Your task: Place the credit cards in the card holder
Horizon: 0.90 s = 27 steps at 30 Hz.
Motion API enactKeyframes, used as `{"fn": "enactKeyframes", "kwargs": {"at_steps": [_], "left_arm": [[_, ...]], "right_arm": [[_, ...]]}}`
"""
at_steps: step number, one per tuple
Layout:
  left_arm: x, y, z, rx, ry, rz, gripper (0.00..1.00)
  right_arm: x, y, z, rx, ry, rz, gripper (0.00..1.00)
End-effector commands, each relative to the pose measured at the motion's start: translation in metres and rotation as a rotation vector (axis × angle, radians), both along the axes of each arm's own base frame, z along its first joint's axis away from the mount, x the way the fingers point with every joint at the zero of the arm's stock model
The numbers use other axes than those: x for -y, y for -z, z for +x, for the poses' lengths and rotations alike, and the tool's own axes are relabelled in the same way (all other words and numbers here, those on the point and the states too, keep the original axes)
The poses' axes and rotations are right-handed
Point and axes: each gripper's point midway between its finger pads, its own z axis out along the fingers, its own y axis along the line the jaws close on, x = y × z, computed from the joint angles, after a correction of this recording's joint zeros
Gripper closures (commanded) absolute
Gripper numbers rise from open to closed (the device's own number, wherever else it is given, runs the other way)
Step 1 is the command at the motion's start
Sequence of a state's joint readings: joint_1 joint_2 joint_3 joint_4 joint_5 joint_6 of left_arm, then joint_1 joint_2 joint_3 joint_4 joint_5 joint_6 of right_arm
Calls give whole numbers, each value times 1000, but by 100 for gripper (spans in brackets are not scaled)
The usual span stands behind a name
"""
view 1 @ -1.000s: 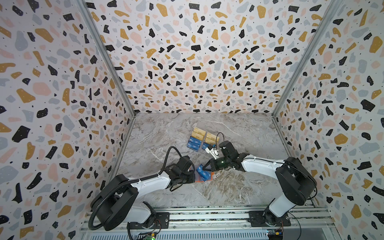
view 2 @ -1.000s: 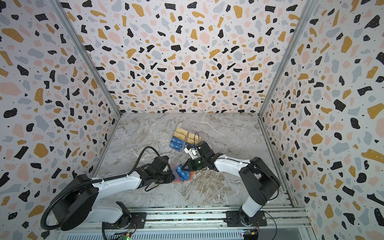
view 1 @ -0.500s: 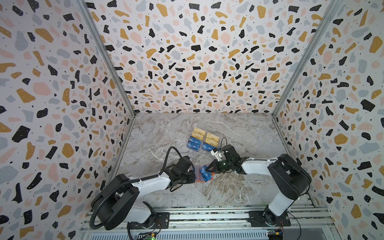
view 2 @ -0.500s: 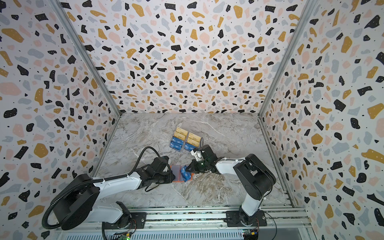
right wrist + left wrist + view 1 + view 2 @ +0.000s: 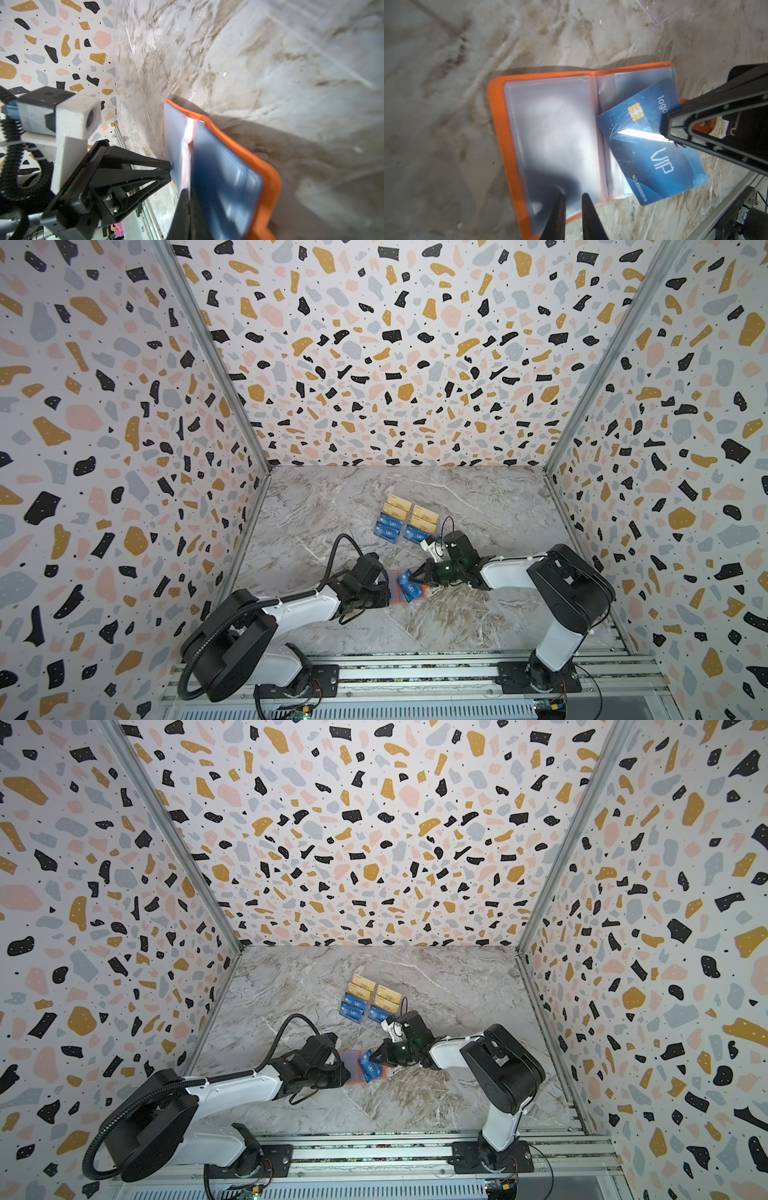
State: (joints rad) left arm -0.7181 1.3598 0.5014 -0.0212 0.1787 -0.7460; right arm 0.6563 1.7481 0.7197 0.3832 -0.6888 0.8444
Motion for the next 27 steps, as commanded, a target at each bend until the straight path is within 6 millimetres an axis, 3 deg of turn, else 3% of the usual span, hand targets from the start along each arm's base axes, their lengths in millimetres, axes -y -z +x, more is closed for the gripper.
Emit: {"fn": "enactKeyframes", "kwargs": {"at_steps": [1,27], "left_arm": [[-5,3,-5,-13,-1,5,81],[-9,4,-8,-15,-8,18,81]], "right_arm": [[0,1,0,-2,0,10,100],[-12,-1,-3,27,-35,25,100]]}}
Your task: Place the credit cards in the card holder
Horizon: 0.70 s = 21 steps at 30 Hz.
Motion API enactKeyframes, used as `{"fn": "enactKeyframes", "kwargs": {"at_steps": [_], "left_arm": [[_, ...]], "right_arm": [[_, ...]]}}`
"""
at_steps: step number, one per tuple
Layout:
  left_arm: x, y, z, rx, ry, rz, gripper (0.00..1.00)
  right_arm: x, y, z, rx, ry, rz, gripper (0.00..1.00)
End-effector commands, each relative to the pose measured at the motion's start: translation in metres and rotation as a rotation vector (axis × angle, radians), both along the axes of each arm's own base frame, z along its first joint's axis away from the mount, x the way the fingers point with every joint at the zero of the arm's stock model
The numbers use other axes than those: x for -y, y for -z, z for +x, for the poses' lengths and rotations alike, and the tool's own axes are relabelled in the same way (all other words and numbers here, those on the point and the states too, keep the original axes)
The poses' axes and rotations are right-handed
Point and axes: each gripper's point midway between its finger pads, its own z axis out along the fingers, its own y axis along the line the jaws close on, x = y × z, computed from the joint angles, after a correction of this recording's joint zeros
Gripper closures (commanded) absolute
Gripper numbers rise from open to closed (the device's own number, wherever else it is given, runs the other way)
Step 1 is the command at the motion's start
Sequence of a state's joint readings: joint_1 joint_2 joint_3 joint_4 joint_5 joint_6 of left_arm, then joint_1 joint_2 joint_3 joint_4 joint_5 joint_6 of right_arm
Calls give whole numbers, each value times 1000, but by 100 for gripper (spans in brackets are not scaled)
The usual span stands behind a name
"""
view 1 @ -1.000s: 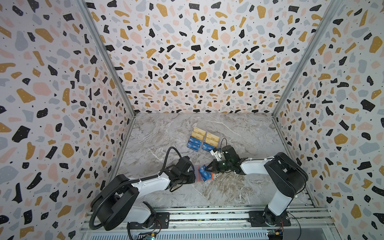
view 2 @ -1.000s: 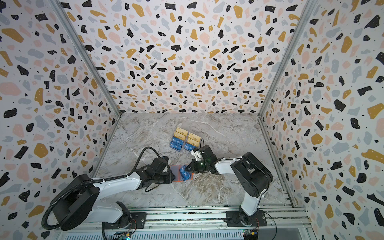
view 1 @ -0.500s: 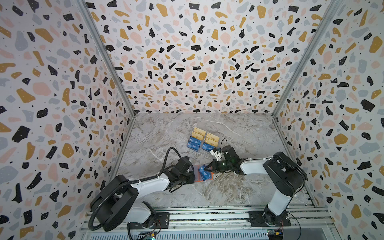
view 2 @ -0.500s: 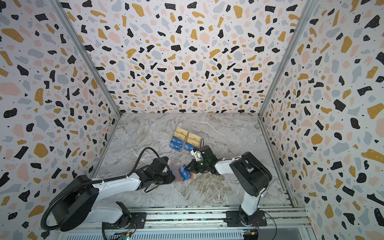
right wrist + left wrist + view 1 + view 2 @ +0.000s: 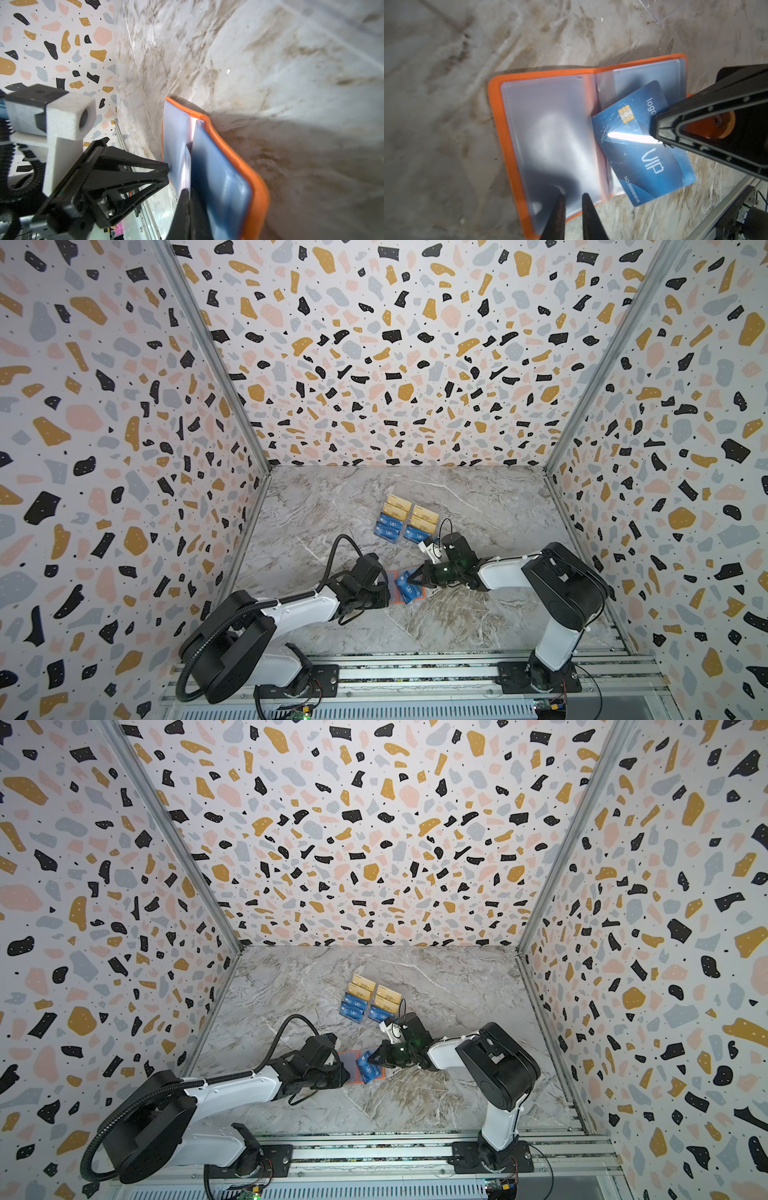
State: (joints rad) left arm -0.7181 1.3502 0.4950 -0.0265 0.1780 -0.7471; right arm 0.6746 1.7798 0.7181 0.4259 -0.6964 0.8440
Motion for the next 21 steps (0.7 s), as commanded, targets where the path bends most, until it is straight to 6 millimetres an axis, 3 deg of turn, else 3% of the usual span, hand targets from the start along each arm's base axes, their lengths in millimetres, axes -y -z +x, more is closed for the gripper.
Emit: {"fn": "enactKeyframes", "kwargs": {"at_steps": [1,21], "left_arm": [[-8,4,-6,-13,-8,19,81],[-13,6,-11,-24,-13,27,82]], "right_arm": [[-5,-6,2,25,-9,16,100],[-15,-6,12,38,46,60,100]]}}
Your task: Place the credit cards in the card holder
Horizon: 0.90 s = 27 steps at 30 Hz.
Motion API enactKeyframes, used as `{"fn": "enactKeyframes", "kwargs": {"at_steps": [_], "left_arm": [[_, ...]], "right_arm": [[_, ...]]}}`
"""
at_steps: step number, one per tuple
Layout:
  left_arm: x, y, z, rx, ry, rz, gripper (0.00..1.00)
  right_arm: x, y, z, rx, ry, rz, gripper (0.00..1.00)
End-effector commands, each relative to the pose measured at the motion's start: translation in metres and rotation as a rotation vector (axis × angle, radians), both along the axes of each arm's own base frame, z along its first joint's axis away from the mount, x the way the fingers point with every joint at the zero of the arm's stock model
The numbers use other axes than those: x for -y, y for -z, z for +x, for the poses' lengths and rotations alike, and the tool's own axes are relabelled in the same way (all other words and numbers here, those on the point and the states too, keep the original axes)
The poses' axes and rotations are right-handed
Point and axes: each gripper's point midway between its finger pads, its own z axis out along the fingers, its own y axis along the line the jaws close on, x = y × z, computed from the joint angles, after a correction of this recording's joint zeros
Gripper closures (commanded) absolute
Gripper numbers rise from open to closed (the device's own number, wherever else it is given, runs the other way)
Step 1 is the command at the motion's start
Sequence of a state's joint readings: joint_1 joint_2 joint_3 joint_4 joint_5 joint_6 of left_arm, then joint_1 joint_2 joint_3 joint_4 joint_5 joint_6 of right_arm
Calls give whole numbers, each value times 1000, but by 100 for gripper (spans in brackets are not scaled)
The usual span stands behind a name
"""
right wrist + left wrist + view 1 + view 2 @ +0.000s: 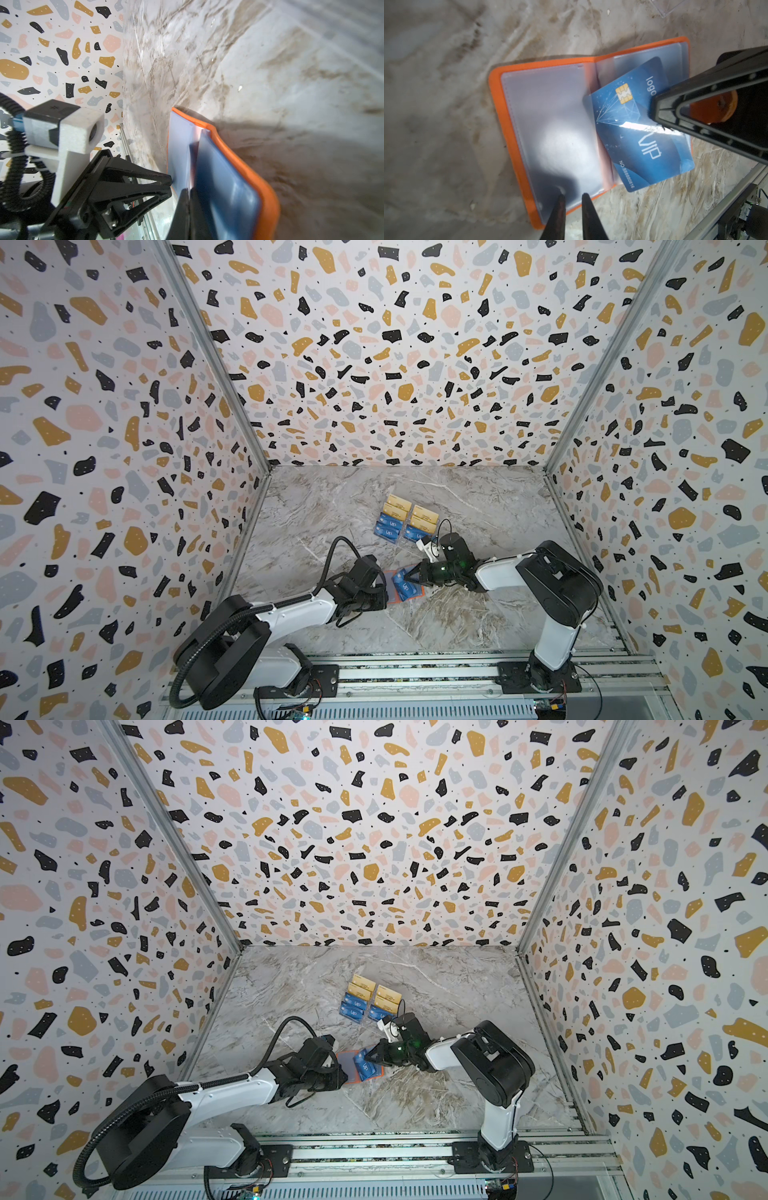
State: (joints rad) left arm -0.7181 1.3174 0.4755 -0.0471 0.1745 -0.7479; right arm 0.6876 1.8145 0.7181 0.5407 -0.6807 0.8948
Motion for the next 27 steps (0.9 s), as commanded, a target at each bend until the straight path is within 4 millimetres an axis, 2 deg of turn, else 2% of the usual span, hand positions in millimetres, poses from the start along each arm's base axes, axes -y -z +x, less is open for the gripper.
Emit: {"fn": "enactKeyframes", "kwargs": {"at_steps": [1,11,27], "left_arm": [[-8,7,-6,-22,-13,26,82],[-12,10,-8,-28,-24,32,85],[-11,8,-9,-26,-20,21,86]], "right_arm": [[-4,-3,5,16,28,17,100],[-17,4,0,-5,40,45,100],[-15,9,4,20,110,69,100]]}}
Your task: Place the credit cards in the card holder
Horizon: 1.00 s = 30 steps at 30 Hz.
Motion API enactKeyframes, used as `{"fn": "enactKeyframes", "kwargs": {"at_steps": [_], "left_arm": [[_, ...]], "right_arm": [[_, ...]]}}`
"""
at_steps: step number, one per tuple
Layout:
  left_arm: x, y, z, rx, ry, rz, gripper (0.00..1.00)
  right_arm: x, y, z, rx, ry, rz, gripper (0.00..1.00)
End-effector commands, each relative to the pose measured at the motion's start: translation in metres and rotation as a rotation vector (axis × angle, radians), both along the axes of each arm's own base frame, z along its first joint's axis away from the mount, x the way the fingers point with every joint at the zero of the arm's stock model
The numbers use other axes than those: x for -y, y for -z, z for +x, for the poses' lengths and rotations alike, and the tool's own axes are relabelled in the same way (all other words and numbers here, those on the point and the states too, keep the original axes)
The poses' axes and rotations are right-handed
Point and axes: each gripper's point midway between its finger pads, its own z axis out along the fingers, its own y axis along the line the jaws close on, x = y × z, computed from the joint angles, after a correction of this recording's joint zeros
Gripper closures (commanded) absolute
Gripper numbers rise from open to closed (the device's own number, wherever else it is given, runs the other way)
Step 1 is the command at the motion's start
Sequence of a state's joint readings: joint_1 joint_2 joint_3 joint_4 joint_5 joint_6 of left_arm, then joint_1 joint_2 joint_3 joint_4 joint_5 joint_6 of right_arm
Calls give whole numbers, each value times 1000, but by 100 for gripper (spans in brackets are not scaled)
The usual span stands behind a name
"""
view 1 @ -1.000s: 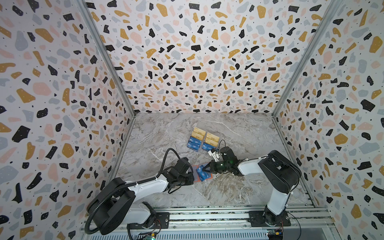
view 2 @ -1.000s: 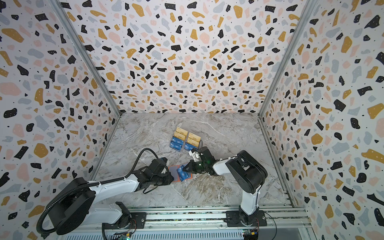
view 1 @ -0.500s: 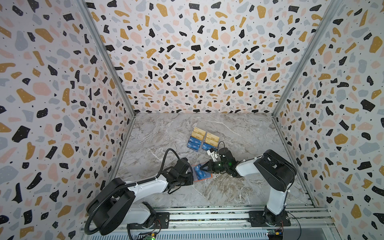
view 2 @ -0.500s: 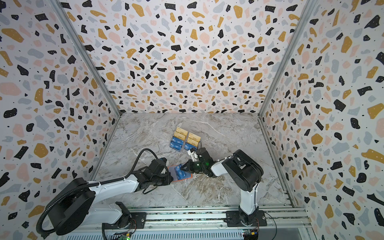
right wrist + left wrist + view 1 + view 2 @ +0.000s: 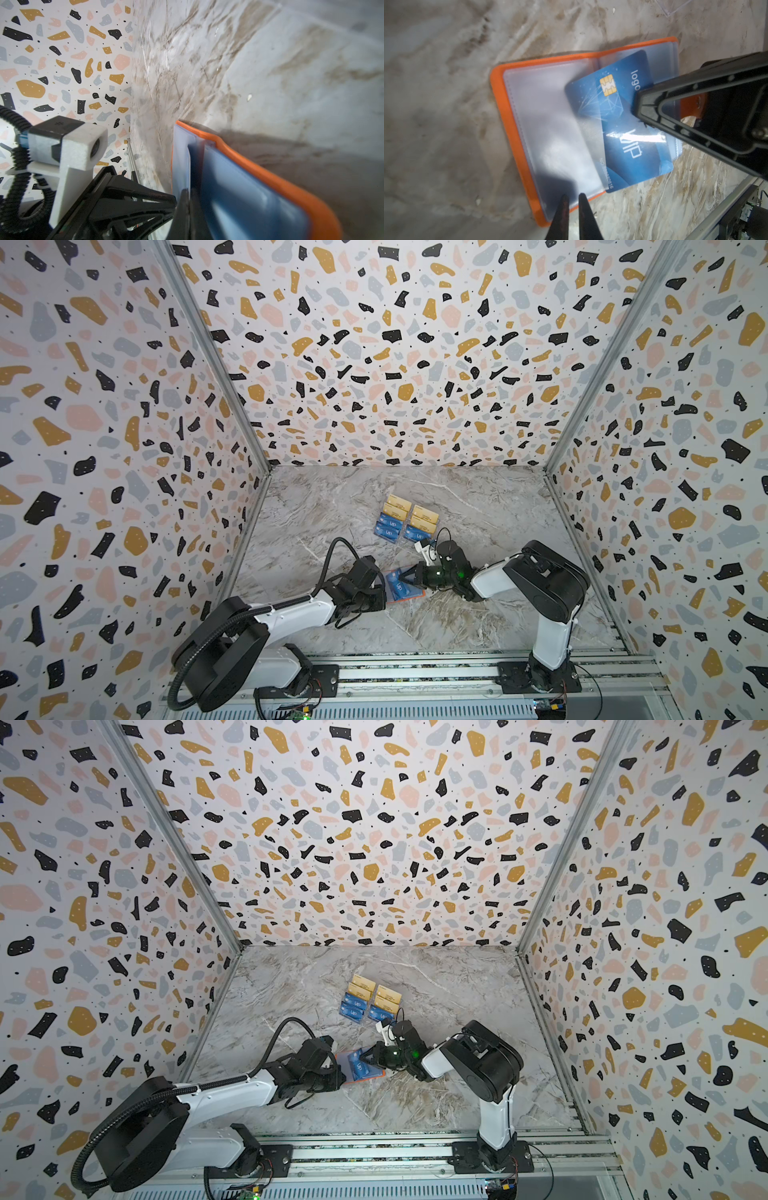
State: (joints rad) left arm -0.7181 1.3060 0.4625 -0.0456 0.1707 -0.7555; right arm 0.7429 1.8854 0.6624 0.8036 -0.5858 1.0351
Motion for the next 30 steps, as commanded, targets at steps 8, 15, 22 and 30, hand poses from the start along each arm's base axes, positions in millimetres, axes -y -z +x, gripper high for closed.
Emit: {"fn": "enactKeyframes", "kwargs": {"at_steps": [8,15,22,30], "left_arm": [[-9,6,-8,-28,-12,20,86],[-8,6,-7,-30,-17,16,86],[-7,3,-5,-22,-43,-5,85],[-2,-12,7,18,-78,-37,80]], "right_arm": [[-4,6,1,1,37,19,100],[-1,6,1,1,84,50,100],[-6,2,-2,21,85,36,100],[1,3,-9,66,68,-118,74]]}}
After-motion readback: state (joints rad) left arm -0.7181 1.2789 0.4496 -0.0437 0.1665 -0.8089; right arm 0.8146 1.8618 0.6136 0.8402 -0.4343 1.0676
